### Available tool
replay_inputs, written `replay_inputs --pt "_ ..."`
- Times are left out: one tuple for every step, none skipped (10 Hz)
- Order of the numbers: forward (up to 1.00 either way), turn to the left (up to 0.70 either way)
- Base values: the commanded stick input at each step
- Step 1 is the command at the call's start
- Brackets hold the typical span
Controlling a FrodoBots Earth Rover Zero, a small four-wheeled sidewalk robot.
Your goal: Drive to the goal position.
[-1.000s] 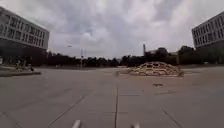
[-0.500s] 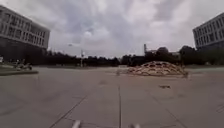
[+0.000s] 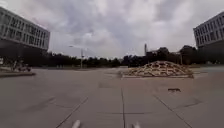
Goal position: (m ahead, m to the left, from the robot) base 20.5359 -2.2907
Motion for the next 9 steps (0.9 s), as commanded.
replay_inputs --pt "0.85 0.00" --pt "0.85 0.00" --pt "0.85 0.00" --pt "0.85 0.00" --pt "0.85 0.00" --pt "0.85 0.00" --pt "0.85 0.00" --pt "0.85 0.00" --pt "0.85 0.00"
